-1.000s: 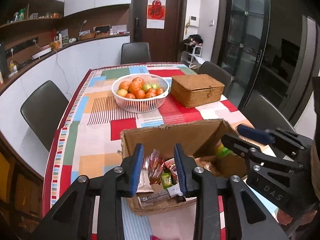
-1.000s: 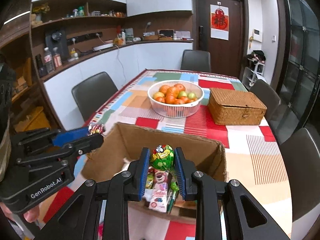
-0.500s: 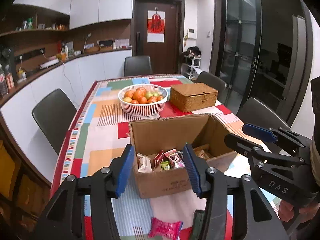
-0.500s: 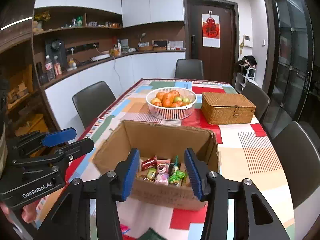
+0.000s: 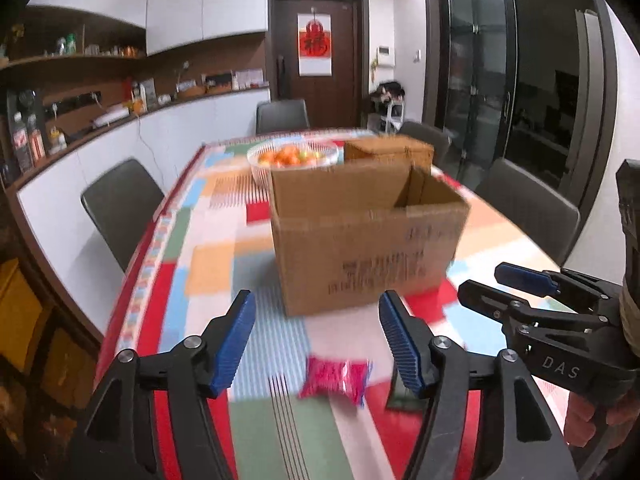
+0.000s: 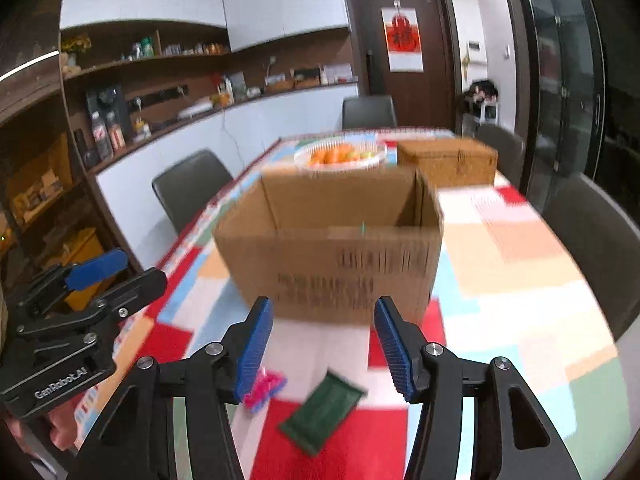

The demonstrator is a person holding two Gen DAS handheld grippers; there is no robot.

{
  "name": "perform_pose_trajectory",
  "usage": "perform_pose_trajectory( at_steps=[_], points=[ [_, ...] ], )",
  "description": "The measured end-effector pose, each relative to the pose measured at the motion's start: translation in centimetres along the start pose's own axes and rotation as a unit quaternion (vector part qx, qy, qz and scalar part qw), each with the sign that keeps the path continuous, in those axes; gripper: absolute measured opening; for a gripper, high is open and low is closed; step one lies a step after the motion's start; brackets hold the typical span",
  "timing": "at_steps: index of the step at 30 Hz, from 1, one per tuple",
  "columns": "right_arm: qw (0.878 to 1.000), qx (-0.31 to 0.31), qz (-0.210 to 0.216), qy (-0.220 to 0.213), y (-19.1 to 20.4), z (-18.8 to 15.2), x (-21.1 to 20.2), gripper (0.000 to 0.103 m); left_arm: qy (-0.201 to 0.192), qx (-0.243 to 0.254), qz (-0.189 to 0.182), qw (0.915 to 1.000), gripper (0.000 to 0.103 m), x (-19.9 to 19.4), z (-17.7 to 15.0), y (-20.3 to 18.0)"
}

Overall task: Organize snacks
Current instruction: 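Move both tools back from the box to the pink packet and green bar, then grasp the pink packet with the left tool while the right tool grasps the dark green bar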

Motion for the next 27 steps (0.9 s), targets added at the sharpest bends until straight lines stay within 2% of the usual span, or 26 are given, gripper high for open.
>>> perform_pose_trajectory(
  at_steps=[5, 12, 16, 22, 27],
  points=[
    [0.999, 0.01, 0.011, 0.051, 0.1, -3.8, 2.6, 0.054, 0.044, 0.006, -0.006, 0.999, 0.064, 2.5, -3.4, 0.0],
    [0.993, 0.023, 0.016, 0.117, 0.1, -8.0, 6.5, 0.054, 0.083, 0.026, -0.017, 0.9961, 0.064, 6.5, -5.7, 0.4],
    [0.991, 0.03, 0.009, 0.13, -0.1, -8.6, 7.8, 0.054, 0.095, 0.037, -0.021, 0.9946, 0.065, 8.4, -5.8, 0.6],
    [0.989, 0.05, 0.014, 0.141, -0.7, -8.4, 9.5, 0.054, 0.114, 0.039, -0.059, 0.9909, 0.066, 10.8, -5.0, 0.6],
    [0.985, 0.07, 0.023, 0.154, -1.2, -8.5, 10.4, 0.054, 0.133, 0.046, -0.076, 0.9871, 0.066, 12.9, -4.8, 0.1]
  ],
)
Point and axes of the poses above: each gripper's, at about its wrist camera, not at the fingertips, and x roughly the way its jaws point, y to its left, z to its top, the point moved 3 cm from there along x, roughly the way its jaws point, and after that the axes turned 11 degrees about y, right-handed, at the moved point
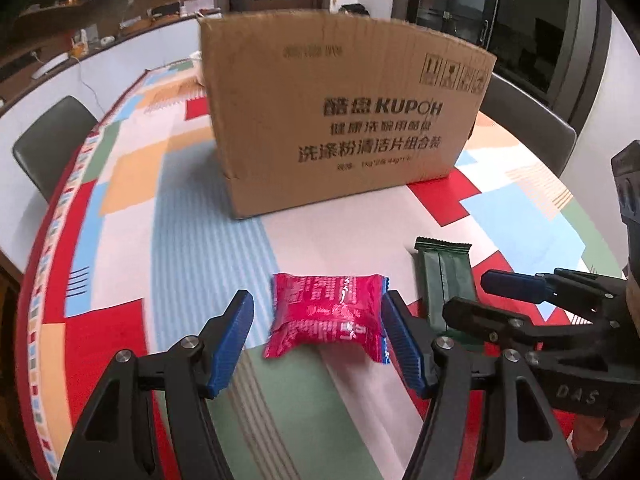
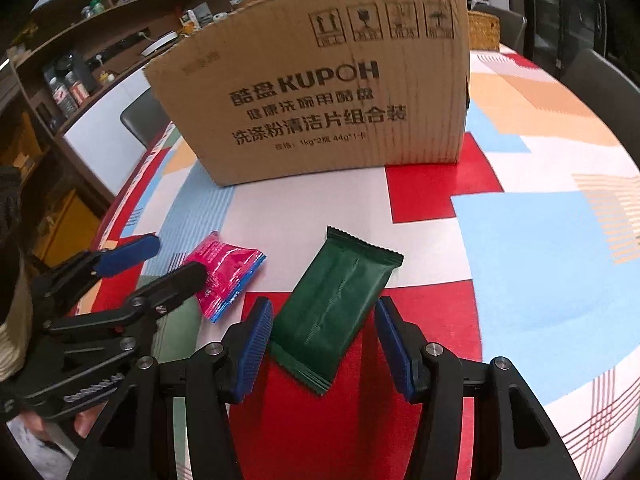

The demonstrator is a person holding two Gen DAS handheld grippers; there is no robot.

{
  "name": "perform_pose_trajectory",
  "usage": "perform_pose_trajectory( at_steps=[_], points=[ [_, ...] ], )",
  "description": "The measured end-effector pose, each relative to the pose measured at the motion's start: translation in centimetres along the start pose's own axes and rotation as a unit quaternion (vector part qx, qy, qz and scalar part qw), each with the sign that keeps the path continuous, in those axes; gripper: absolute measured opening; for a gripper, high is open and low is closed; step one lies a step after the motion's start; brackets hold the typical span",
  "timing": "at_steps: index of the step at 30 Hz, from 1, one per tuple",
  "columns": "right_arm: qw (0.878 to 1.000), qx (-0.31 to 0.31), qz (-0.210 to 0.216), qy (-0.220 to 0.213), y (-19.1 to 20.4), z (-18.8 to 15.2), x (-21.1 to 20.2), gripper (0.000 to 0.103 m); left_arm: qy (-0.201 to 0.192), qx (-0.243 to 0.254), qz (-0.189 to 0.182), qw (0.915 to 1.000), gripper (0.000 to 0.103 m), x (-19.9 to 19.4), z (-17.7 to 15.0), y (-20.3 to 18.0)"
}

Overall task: Organize snacks
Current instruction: 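Grasp the pink packet with the left tool while the right tool grasps the dark green bar, then carry the pink packet and green bar into the box and open both tools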

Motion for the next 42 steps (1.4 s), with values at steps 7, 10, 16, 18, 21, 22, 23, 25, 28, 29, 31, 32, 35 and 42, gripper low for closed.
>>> perform_pose_trajectory(
  at_steps=[7, 10, 16, 18, 21, 22, 23, 25, 28, 29, 31, 32, 35, 42],
  points=[
    [1.0, -0.002, -0.014, 0.008, -0.1, 0.8, 1.5, 0.054, 0.02, -0.027, -0.009, 0.9994, 0.065, 2.2, 0.1, 0.8],
    [0.999, -0.015, -0.029, 0.005, 0.2, 0.9, 2.0, 0.054, 0.014, -0.033, -0.005, 0.9993, 0.058, 2.3, -0.1, 1.2],
    [0.998, -0.036, -0.042, 0.003, 1.7, 1.6, 2.9, 0.054, 0.012, -0.057, 0.013, 0.9982, 0.046, 1.6, -1.1, 2.2],
    [0.998, -0.042, -0.048, 0.004, 2.1, 1.7, 3.2, 0.054, 0.013, -0.06, 0.027, 0.9977, 0.046, 1.1, -1.7, 2.3],
    [0.996, -0.056, -0.068, 0.006, 3.1, 2.0, 3.7, 0.054, 0.009, -0.067, 0.034, 0.9971, 0.046, 0.2, -2.5, 2.1],
    [0.995, -0.062, -0.076, 0.005, 3.4, 2.0, 3.9, 0.054, 0.007, -0.07, 0.037, 0.9968, 0.046, -0.2, -2.9, 2.1],
    [0.994, -0.066, -0.083, 0.004, 3.5, 2.0, 4.0, 0.054, 0.005, -0.072, 0.039, 0.9966, 0.046, -0.4, -3.2, 2.1],
    [0.991, -0.079, -0.105, 0.0, 4.2, 1.7, 4.3, 0.054, 0.001, -0.082, 0.043, 0.9957, 0.046, -1.2, -4.1, 2.3],
    [0.989, -0.082, -0.119, -0.012, 5.1, 1.3, 4.6, 0.053, 0.004, -0.098, 0.046, 0.9941, 0.046, -1.9, -5.3, 2.7],
    [0.989, -0.084, -0.121, -0.015, 5.4, 1.1, 4.6, 0.048, 0.004, -0.101, 0.048, 0.9938, 0.046, -2.1, -5.6, 2.7],
    [0.988, -0.095, -0.122, -0.017, 6.1, 0.6, 4.6, 0.045, 0.005, -0.103, 0.053, 0.9932, 0.046, -2.3, -6.1, 2.6],
    [0.987, -0.1, -0.122, -0.018, 6.0, 0.6, 4.5, 0.045, 0.007, -0.104, 0.055, 0.9931, 0.046, -2.4, -6.2, 2.5],
    [0.988, -0.111, -0.108, -0.023, 6.1, -0.6, 4.1, 0.045, 0.01, -0.106, 0.056, 0.9928, 0.046, -2.5, -6.7, 2.0],
    [0.978, -0.158, -0.121, -0.063, 5.8, -3.9, 1.5, 0.045, 0.015, -0.087, 0.048, 0.9949, 0.046, -2.8, -7.2, -0.9]
  ],
)
Point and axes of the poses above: each gripper's, at about its wrist camera, not at the fingertips, and x roughly the way its jaws point, y to its left, z to its top, the point moved 3 cm from there along x, roughly the way its jaws point, and after that the axes turned 11 degrees about y, right-handed, at the moved point
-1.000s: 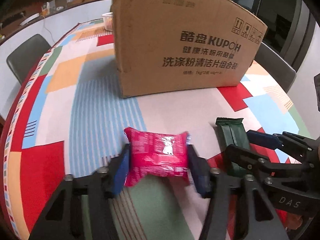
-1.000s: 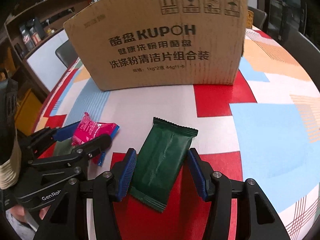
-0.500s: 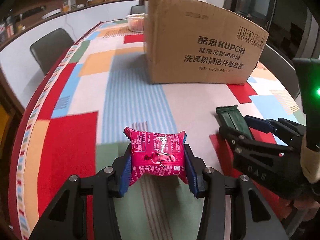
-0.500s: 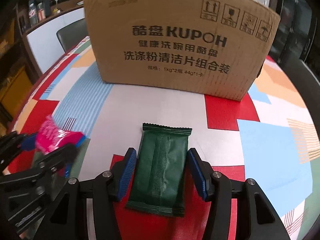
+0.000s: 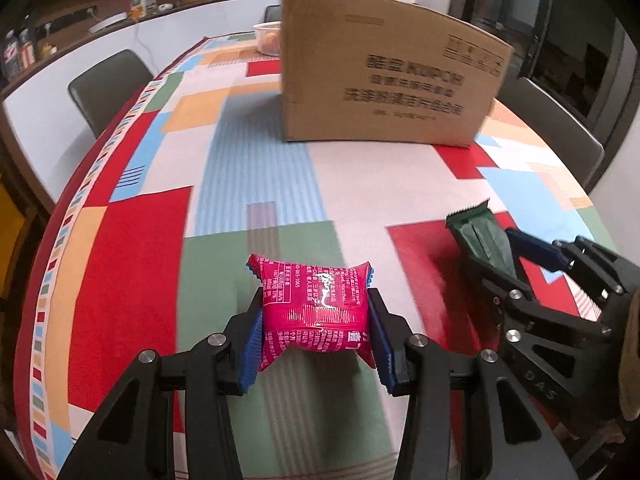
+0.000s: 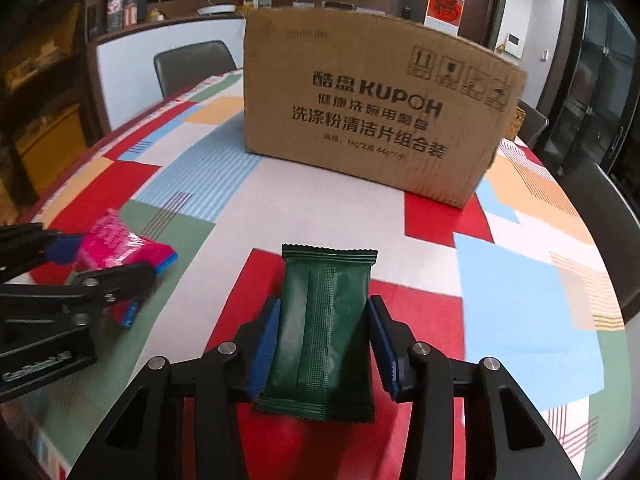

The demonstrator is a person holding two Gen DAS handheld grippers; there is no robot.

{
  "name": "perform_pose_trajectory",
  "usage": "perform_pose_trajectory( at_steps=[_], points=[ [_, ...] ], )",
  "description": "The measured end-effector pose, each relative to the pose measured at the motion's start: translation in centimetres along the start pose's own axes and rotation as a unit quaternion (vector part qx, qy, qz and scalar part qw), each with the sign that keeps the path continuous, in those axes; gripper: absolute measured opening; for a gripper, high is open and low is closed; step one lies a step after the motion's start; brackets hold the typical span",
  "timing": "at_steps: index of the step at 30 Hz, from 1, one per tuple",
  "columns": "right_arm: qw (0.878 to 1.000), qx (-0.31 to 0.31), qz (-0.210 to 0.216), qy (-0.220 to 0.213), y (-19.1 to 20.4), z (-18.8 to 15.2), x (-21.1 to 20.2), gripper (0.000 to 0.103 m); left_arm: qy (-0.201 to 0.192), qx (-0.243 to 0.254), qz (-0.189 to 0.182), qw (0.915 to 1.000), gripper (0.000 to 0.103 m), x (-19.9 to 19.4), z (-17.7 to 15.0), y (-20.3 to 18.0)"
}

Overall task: Organize snacks
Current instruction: 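Carry the pink packet and green bar into the box and open both tools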

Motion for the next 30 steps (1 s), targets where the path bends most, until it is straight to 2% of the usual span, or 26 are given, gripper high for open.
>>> perform_pose_trajectory(
  at_steps=[3, 8, 14, 24, 30],
  points=[
    [1.0, -0.003, -0.002, -0.012, -0.4, -0.5, -1.2, 0.045, -0.003, 0.009, -0.009, 0.9999, 0.046, -0.5, 0.3, -1.0],
    [0.999, 0.022, 0.018, -0.033, -3.6, -0.7, -4.5, 0.045, -0.032, 0.012, -0.026, 0.9991, 0.046, -2.2, 2.0, -2.3],
    [0.996, 0.044, 0.005, -0.079, -6.2, 1.9, -7.3, 0.045, -0.102, 0.027, -0.016, 0.9943, 0.046, -5.8, 5.5, -3.3],
    [0.984, 0.085, 0.0, -0.158, -10.1, 6.5, -12.3, 0.045, -0.206, 0.041, 0.005, 0.9778, 0.046, -12.2, 10.7, -4.4],
    [0.977, 0.088, -0.002, -0.193, -11.4, 9.6, -14.3, 0.045, -0.232, 0.047, 0.008, 0.9716, 0.046, -13.7, 14.4, -4.5]
  ],
)
Point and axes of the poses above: each gripper's, at about its wrist camera, not at the fingertips, and x roughly the way its jaws point, y to its left, z to its top, the point moved 3 cm from there along x, roughly the way its jaws point, and after that the axes turned 11 degrees about y, right-handed, at the moved point
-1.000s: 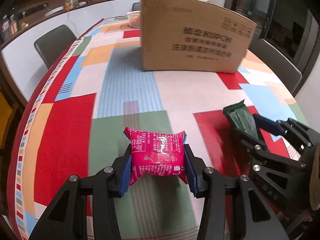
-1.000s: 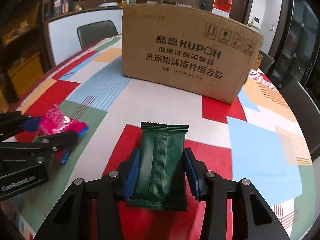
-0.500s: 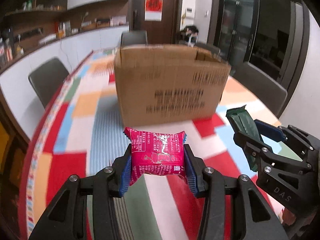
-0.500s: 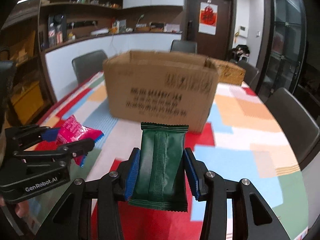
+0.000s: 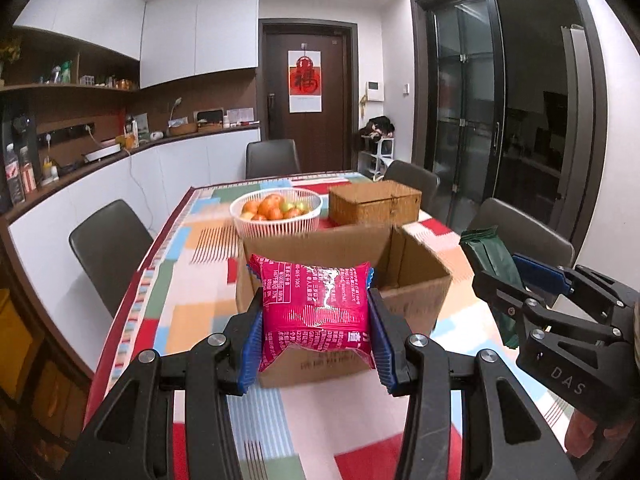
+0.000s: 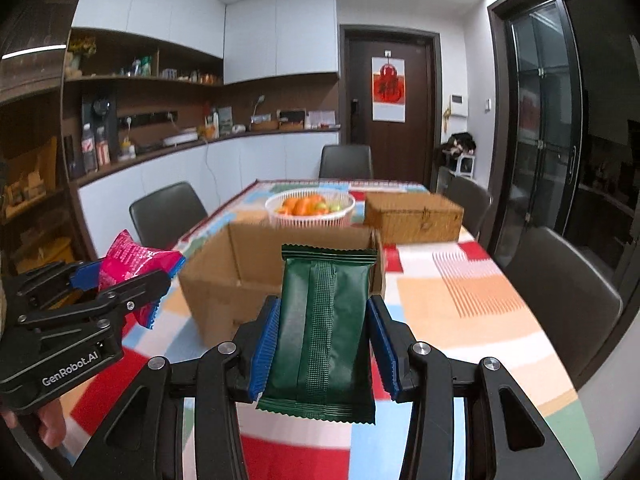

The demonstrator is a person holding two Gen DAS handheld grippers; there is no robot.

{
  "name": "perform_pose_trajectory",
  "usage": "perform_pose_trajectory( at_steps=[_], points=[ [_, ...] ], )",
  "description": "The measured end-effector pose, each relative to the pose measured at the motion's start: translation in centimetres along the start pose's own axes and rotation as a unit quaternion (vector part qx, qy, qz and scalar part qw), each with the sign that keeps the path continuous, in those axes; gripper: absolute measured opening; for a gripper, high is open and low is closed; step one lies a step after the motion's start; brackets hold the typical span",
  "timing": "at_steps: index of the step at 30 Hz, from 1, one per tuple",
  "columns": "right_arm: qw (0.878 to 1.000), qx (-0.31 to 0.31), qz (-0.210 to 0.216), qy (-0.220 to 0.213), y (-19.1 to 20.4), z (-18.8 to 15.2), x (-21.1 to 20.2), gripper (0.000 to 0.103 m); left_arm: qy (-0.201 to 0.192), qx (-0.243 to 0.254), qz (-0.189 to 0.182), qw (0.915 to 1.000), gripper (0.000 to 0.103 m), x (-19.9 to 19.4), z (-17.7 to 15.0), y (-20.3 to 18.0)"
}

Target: Organize snacks

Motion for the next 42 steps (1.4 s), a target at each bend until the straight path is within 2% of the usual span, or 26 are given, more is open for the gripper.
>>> perform_pose_trajectory(
  at_steps=[6, 10, 22, 27, 29, 30, 34, 38, 40, 42],
  points=[
    [1.0, 0.01, 0.01, -0.004, -0.5, 3.1, 1.2, 0.045, -0.005, 0.001, 0.009, 0.9999, 0.046, 1.3, 2.9, 0.9],
    [1.0, 0.012, 0.021, 0.004, -0.7, 4.7, 2.9, 0.045, 0.01, -0.001, 0.0, 0.9999, 0.046, 3.2, 4.5, 1.5],
    [0.996, 0.022, 0.04, 0.08, -2.2, 8.5, 10.4, 0.045, 0.073, -0.02, -0.015, 0.997, 0.046, 9.8, 6.3, 2.3],
    [0.994, 0.014, 0.034, 0.103, -2.2, 9.3, 12.8, 0.046, 0.083, -0.017, 0.005, 0.9964, 0.054, 11.5, 6.8, 2.4],
    [0.994, 0.007, 0.029, 0.107, -2.0, 9.3, 13.4, 0.056, 0.083, -0.021, 0.016, 0.9962, 0.056, 11.4, 6.5, 2.7],
    [0.994, 0.008, 0.018, 0.107, -2.1, 9.2, 13.5, 0.057, 0.083, -0.026, 0.018, 0.9961, 0.058, 11.1, 6.1, 2.8],
    [0.994, 0.014, 0.018, 0.104, -2.3, 8.3, 12.7, 0.058, 0.076, -0.032, 0.042, 0.9957, 0.062, 9.3, 4.4, 3.1],
    [0.995, 0.014, 0.018, 0.092, -1.9, 6.1, 10.5, 0.067, 0.076, -0.028, 0.06, 0.9949, 0.065, 7.0, 2.2, 2.7],
    [0.996, 0.013, 0.018, 0.09, -1.6, 5.3, 9.5, 0.068, 0.071, -0.026, 0.068, 0.9948, 0.066, 5.4, 1.2, 2.5],
    [0.996, 0.013, 0.017, 0.088, -1.4, 4.3, 8.2, 0.068, 0.062, -0.022, 0.073, 0.9951, 0.072, 3.8, 0.3, 2.1]
  ],
)
Point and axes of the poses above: each gripper's, at about its wrist camera, not at the fingertips, and x roughly the way its jaws point, y to its left, z to its top, the point moved 3 cm from there along x, roughly the way its jaws point, and after that the axes turned 11 degrees about y, right-handed, at the moved point
